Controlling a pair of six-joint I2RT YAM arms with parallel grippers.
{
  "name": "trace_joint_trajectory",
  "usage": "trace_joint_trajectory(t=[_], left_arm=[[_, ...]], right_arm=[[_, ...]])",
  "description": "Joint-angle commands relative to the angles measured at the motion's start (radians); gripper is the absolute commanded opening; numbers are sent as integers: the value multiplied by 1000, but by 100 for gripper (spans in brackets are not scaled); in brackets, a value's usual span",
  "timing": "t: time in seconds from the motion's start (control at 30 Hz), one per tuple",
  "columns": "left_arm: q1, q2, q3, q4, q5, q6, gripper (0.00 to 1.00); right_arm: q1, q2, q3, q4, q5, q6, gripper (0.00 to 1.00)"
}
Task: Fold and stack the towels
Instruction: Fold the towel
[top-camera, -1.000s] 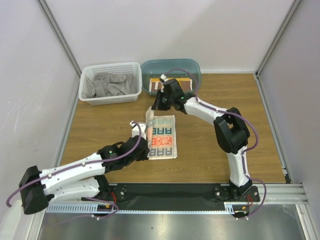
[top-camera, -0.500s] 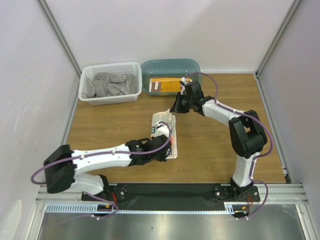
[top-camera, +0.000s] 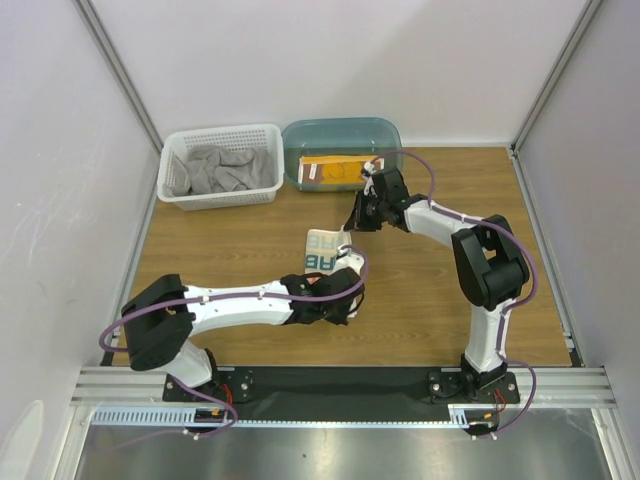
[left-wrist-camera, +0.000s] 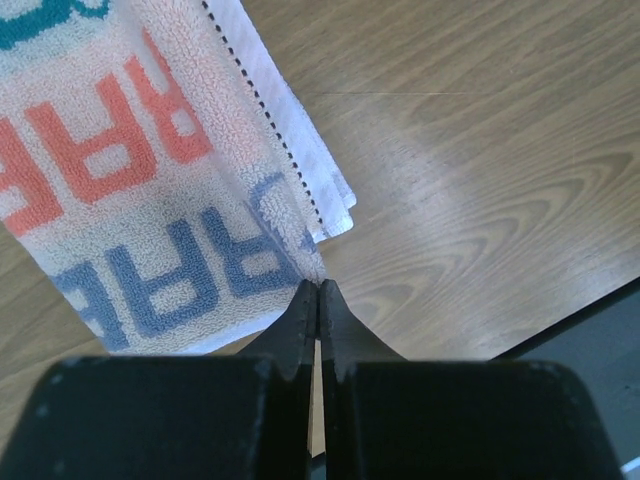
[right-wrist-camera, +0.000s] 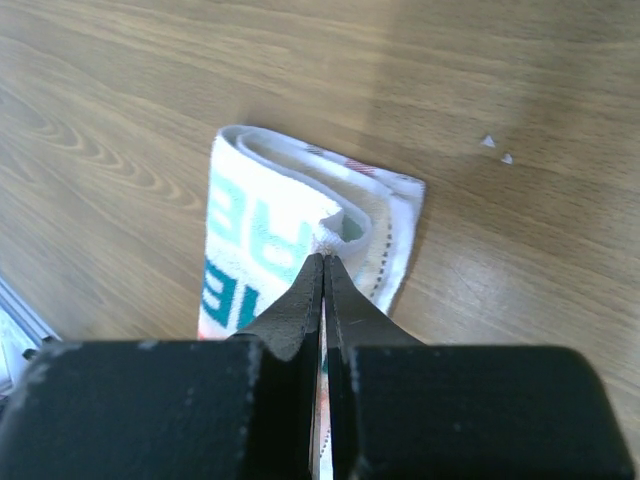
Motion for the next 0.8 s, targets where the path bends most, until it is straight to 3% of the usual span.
trace_joint_trajectory(t=[0.0,0.4,0.77], left_arm=[[-12,16,46,8,54,39,0],[-16,0,83,-1,36,51,0],[-16,102,132,-1,96,98,0]], right_arm=[[-5,9,19,26,30,-30,0],[-13,0,45,-13,62,-51,0],[-14,37,39,-36,67,-71,0]])
